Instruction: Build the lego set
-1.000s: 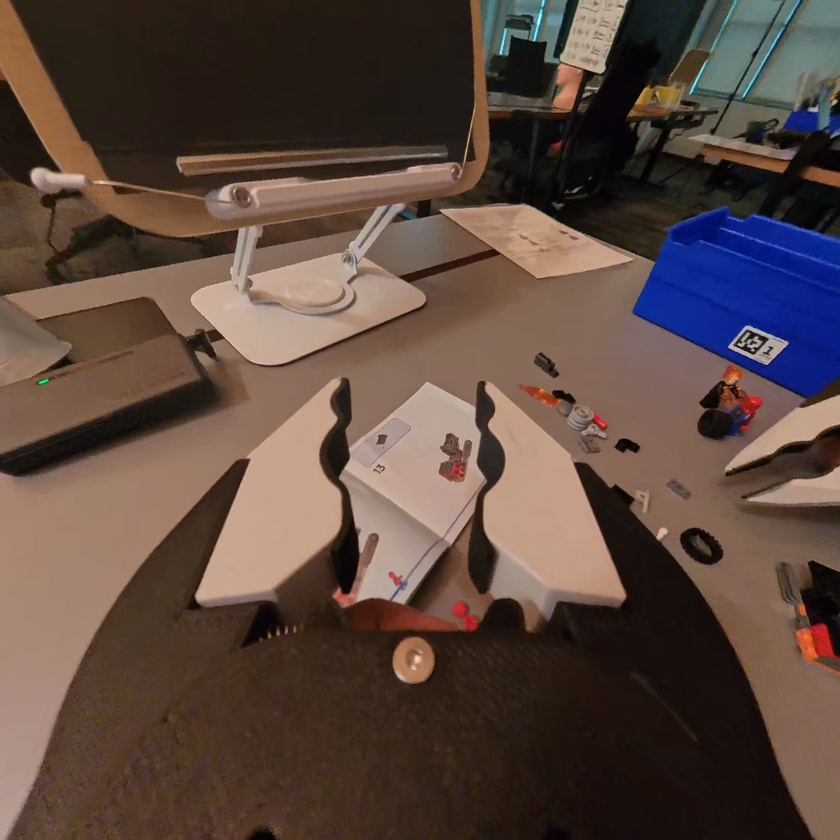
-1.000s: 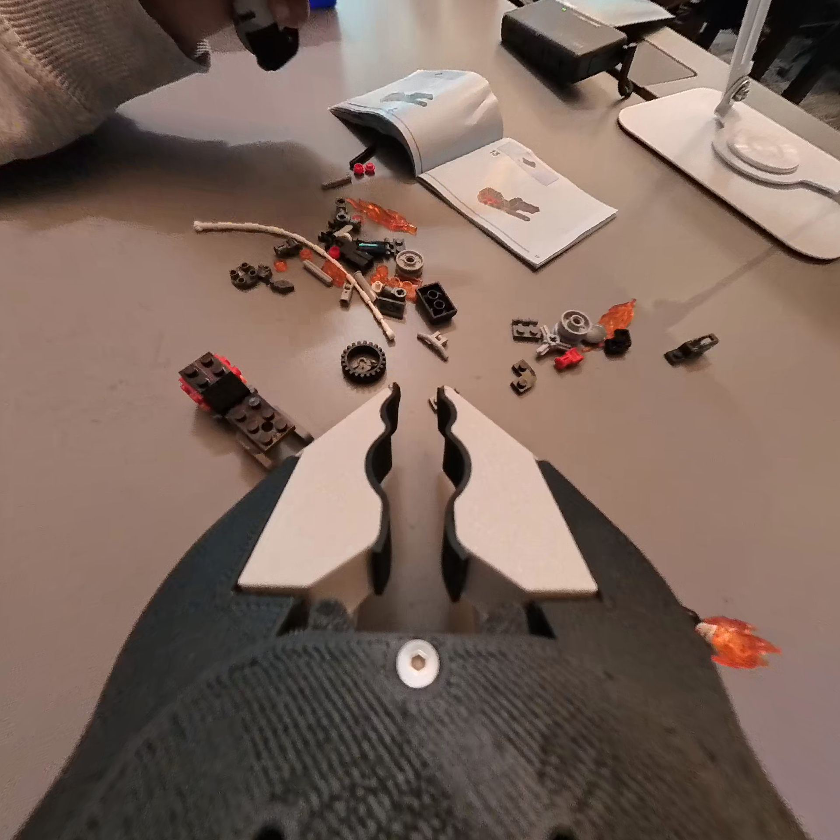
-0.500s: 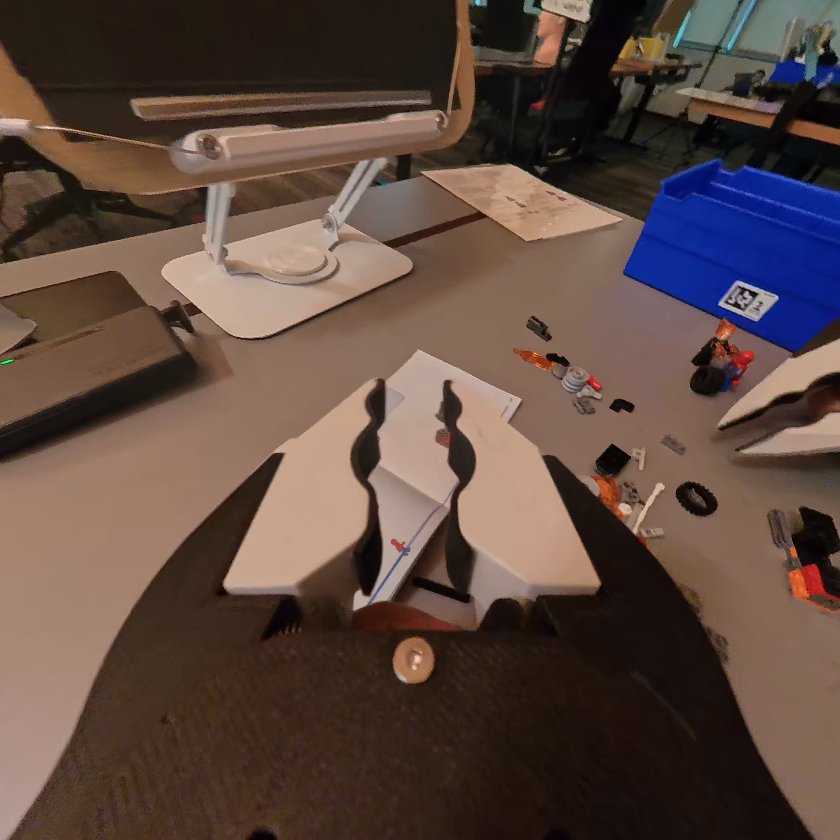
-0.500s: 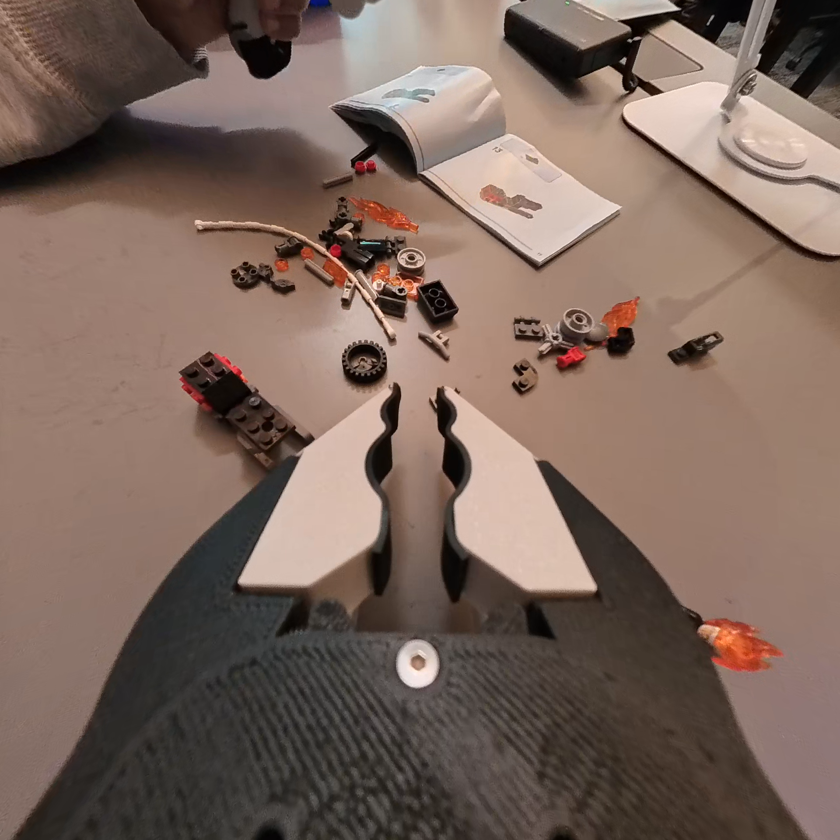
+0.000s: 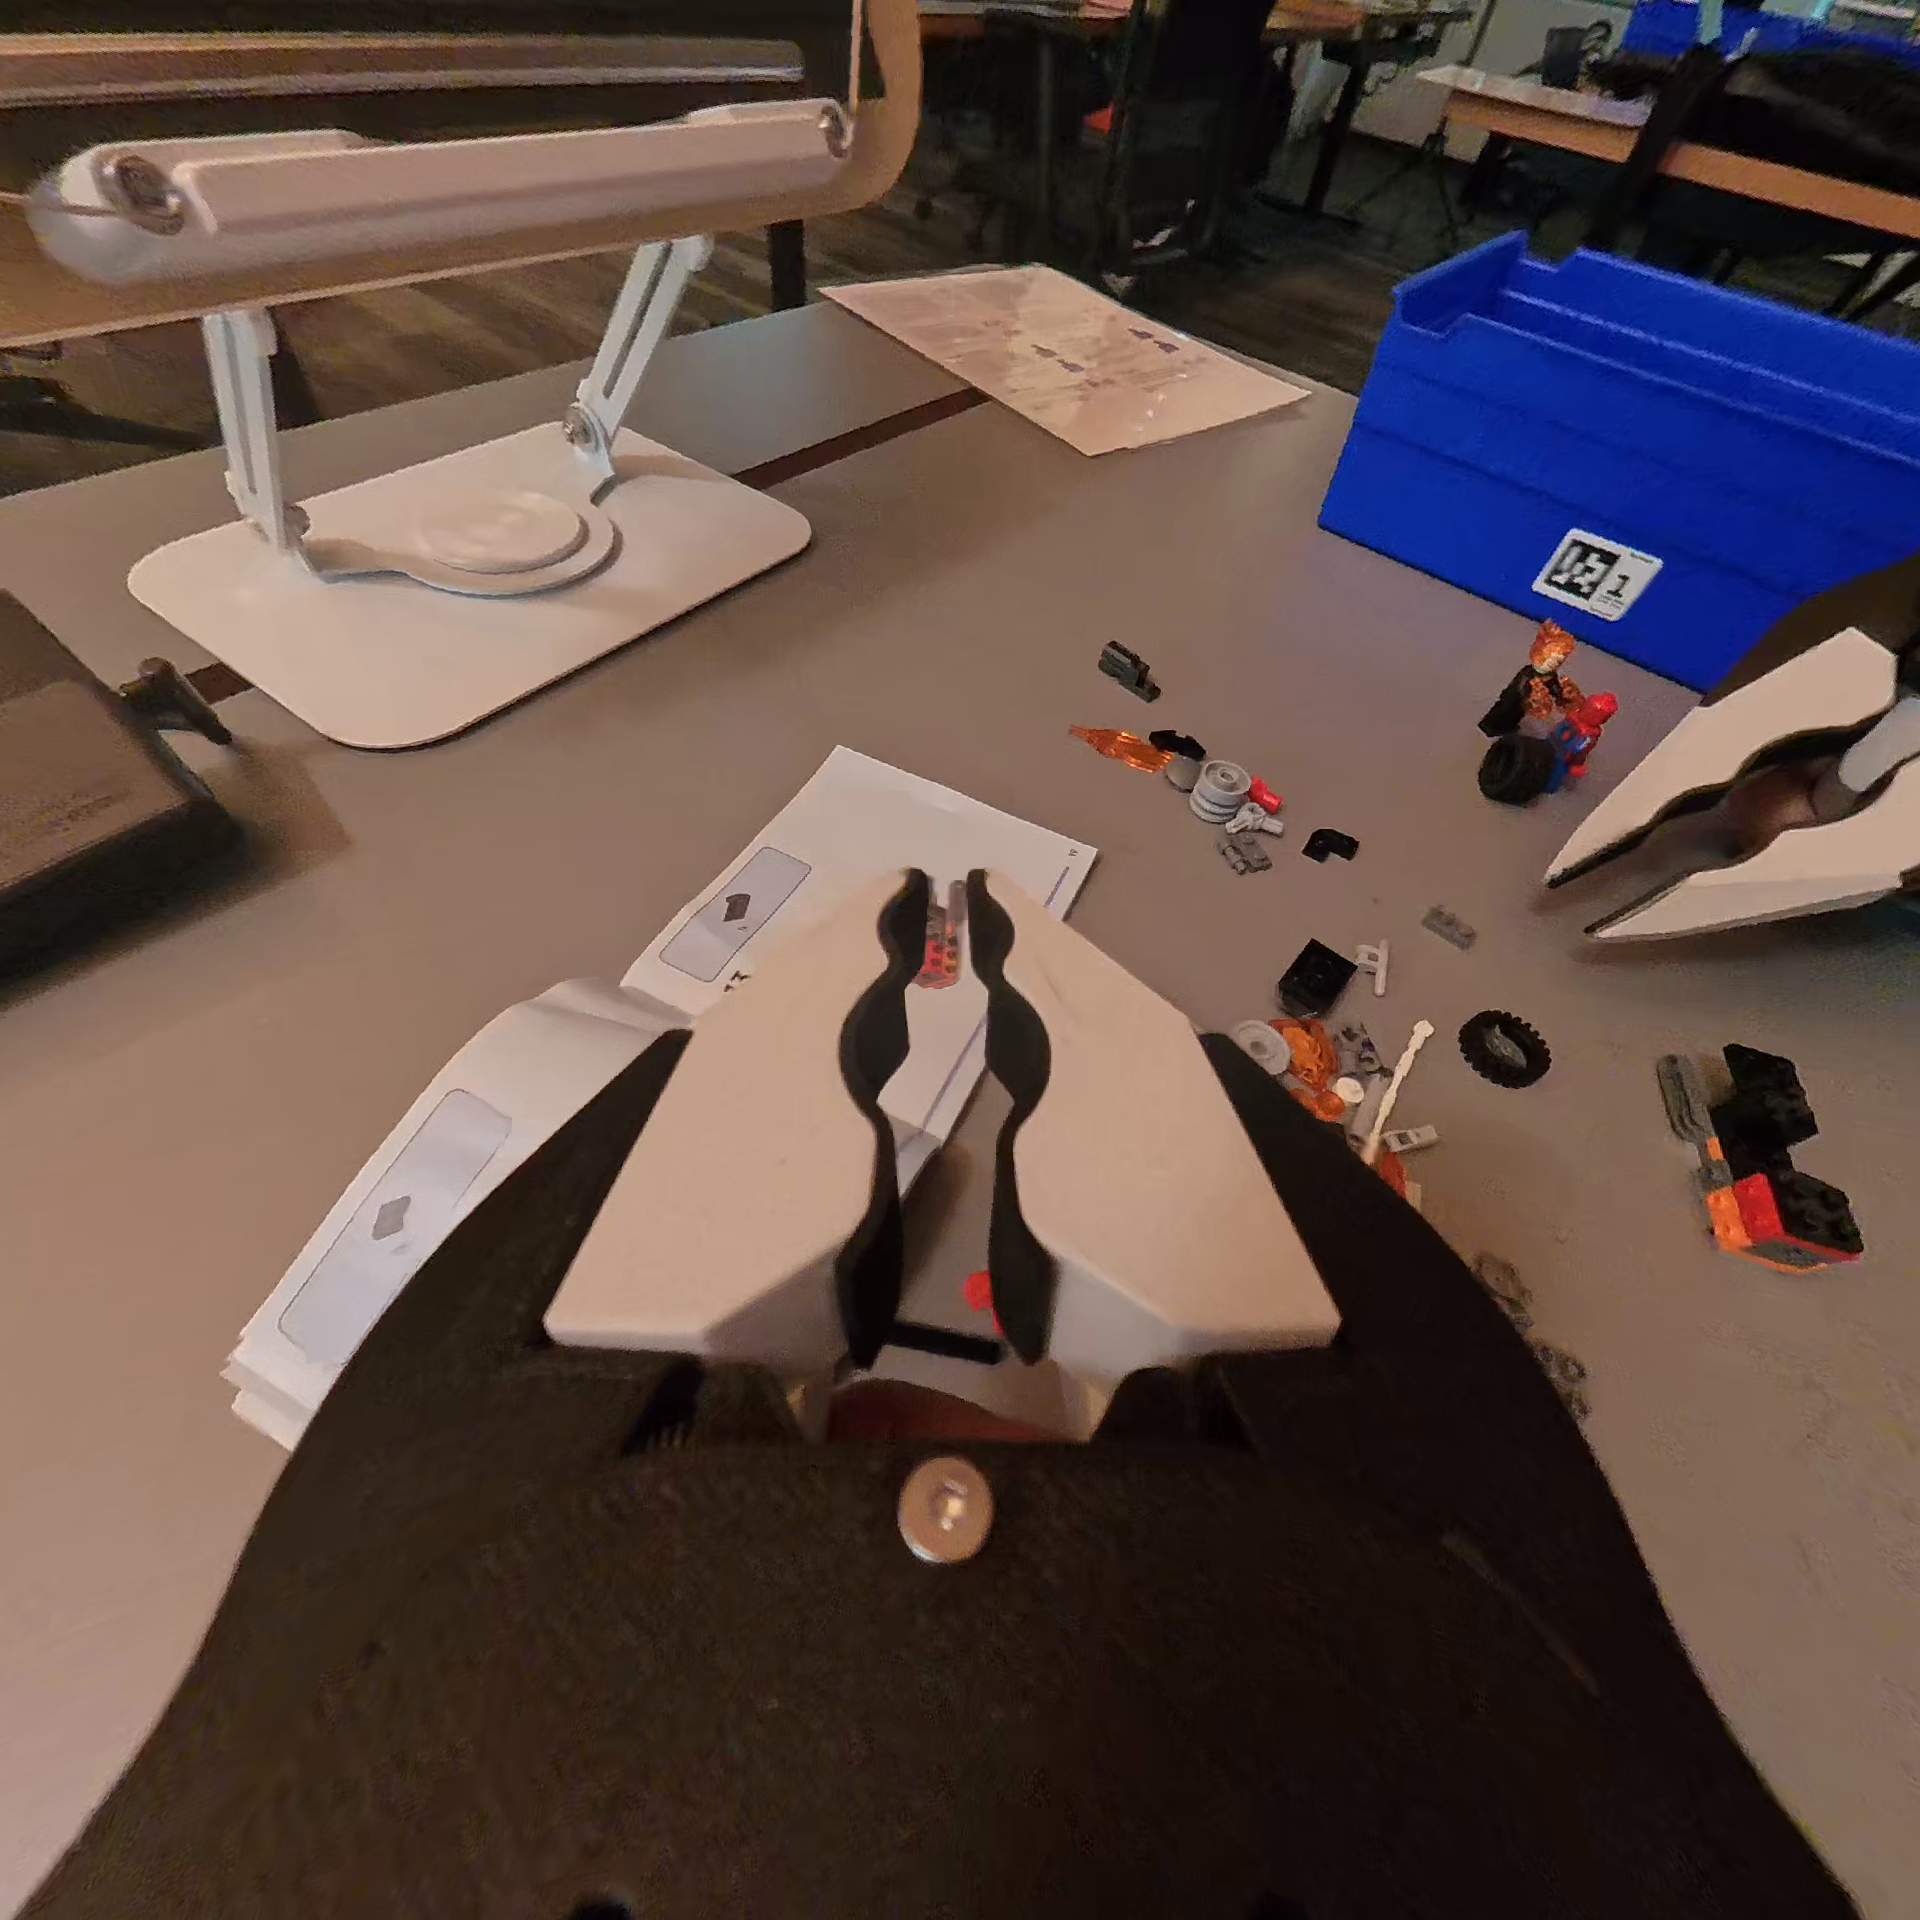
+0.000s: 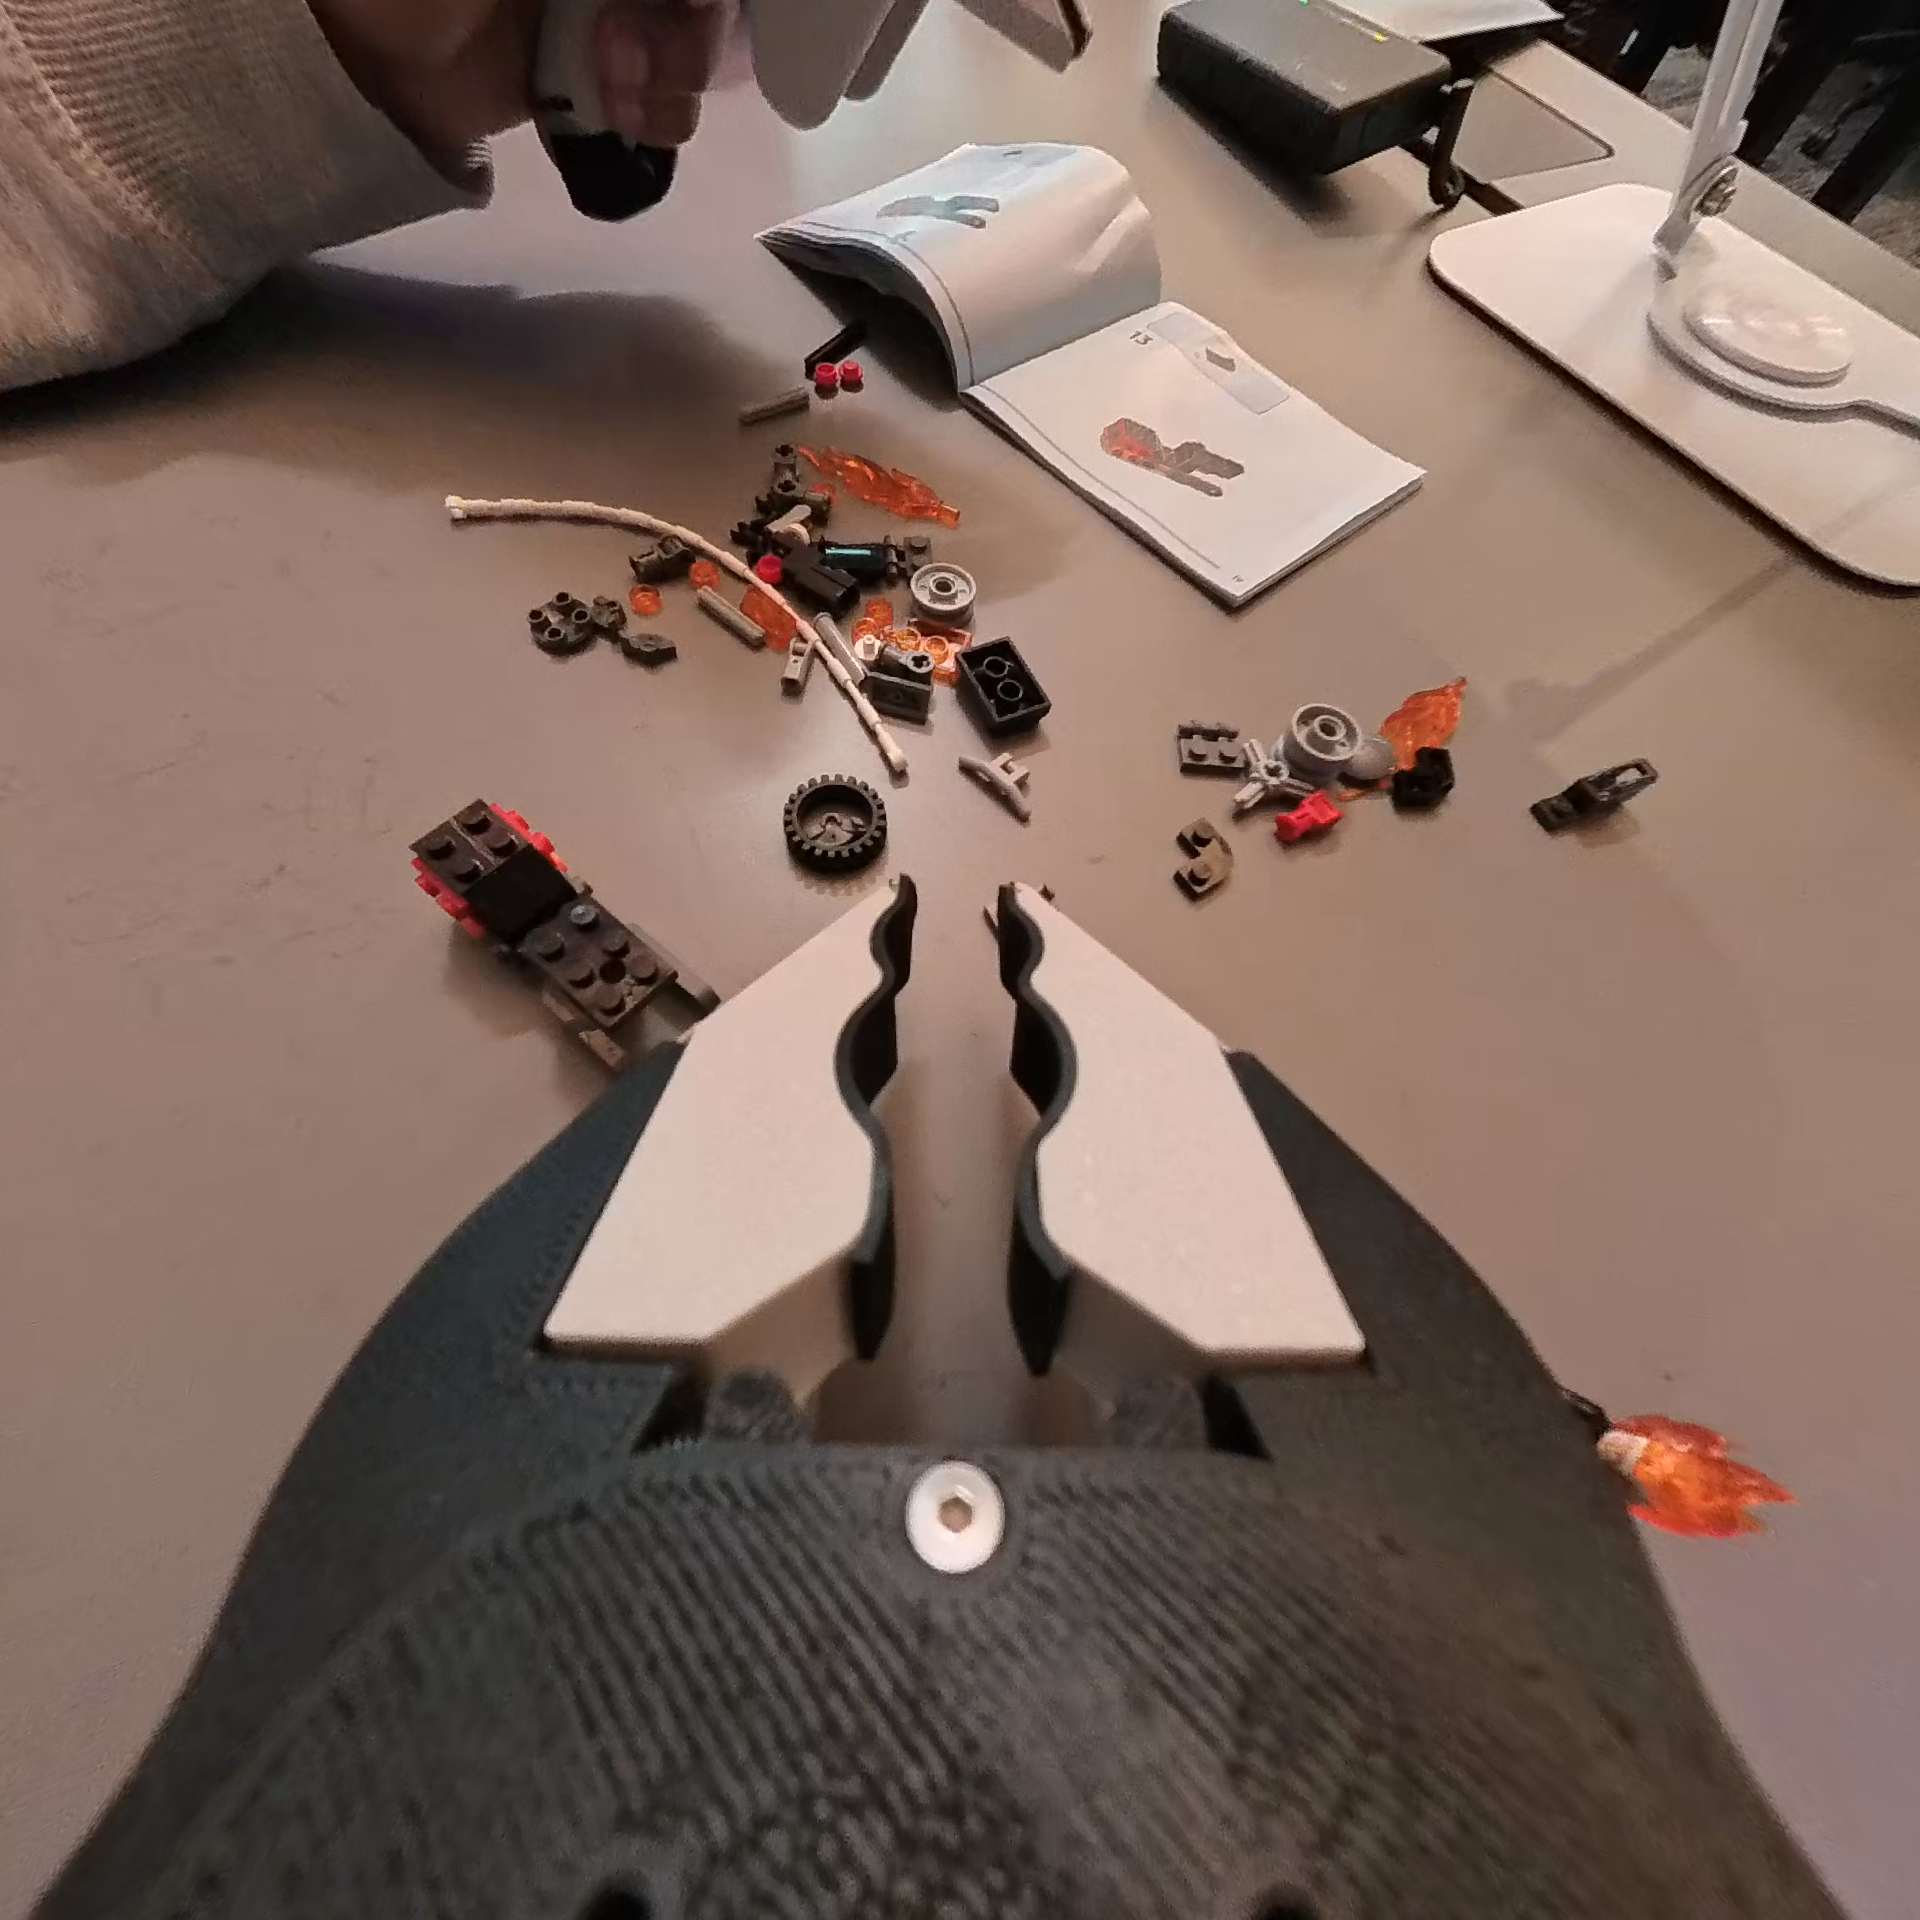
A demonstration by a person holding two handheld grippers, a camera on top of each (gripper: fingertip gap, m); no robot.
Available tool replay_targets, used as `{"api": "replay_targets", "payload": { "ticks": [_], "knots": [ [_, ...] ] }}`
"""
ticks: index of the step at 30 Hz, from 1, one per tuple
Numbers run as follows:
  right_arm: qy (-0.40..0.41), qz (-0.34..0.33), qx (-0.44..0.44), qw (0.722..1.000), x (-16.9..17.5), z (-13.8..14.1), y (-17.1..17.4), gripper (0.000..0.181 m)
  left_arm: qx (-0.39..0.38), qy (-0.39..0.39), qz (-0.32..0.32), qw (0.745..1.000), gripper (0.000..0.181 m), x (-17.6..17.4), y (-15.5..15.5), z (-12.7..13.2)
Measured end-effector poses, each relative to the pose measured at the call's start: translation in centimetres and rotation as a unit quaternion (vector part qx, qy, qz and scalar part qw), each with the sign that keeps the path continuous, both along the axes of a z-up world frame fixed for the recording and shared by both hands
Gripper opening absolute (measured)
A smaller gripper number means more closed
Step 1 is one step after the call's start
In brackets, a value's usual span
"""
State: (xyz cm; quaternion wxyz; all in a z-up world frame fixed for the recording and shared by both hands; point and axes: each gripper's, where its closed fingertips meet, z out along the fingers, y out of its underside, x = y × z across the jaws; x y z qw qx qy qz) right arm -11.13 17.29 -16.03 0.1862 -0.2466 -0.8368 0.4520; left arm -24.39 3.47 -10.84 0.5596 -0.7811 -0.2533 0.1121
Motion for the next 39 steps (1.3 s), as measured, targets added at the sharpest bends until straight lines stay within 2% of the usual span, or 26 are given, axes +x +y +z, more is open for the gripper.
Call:
{"api": "replay_targets", "payload": {
  "ticks": [4,7,12,14,16,18,21,26,28,30,31,35,39],
  "knots": [
    [-0.002,0.0,0.002,1.0,0.0,-0.1,0.0,0.015,0.003,-0.005,-0.052,0.999,0.011,1.7,1.7,-0.3],
    [-0.002,0.0,0.002,1.0,0.0,-0.1,0.0,0.015,-0.021,-0.026,-0.094,0.995,0.013,3.5,3.4,-1.6],
    [-0.003,0.0,0.001,1.0,0.0,-0.1,0.0,0.015,0.019,-0.163,-0.207,0.965,0.017,8.8,7.6,-2.4],
    [-0.002,0.0,0.002,1.0,0.0,-0.1,0.0,0.015,-0.025,-0.157,-0.191,0.968,0.018,8.8,8.4,-3.7],
    [0.001,0.001,0.003,1.0,0.1,-0.1,0.0,0.014,-0.1,-0.107,-0.154,0.977,0.024,7.7,8.5,-5.3],
    [0.004,0.002,0.004,1.0,0.1,0.0,0.0,0.014,-0.141,-0.082,-0.145,0.976,0.026,7.7,8.7,-6.2],
    [0.007,0.002,0.005,1.0,0.1,0.0,0.0,0.014,-0.133,-0.107,-0.164,0.972,0.03,8.8,9.6,-6.6],
    [0.01,0.001,0.006,1.0,0.1,0.0,-0.1,0.014,-0.151,-0.11,-0.145,0.972,0.035,8.3,9.7,-7.4],
    [0.011,0.001,0.007,1.0,0.1,0.0,-0.1,0.014,-0.155,-0.12,-0.142,0.97,0.033,8.3,9.6,-7.8],
    [0.011,0.001,0.008,1.0,0.1,0.0,-0.1,0.013,-0.158,-0.127,-0.142,0.969,0.024,8.3,9.5,-8.0],
    [0.012,0.001,0.009,1.0,0.1,0.0,-0.1,0.013,-0.156,-0.127,-0.144,0.969,0.018,8.4,9.4,-7.9],
    [0.011,0.0,0.011,1.0,0.0,-0.1,-0.1,0.013,-0.141,-0.128,-0.146,0.971,0.018,8.4,9.3,-7.5],
    [0.013,-0.001,0.01,1.0,0.0,0.0,-0.1,0.013,-0.076,-0.147,-0.146,0.975,0.017,8.1,9.2,-5.8]
  ]
}}
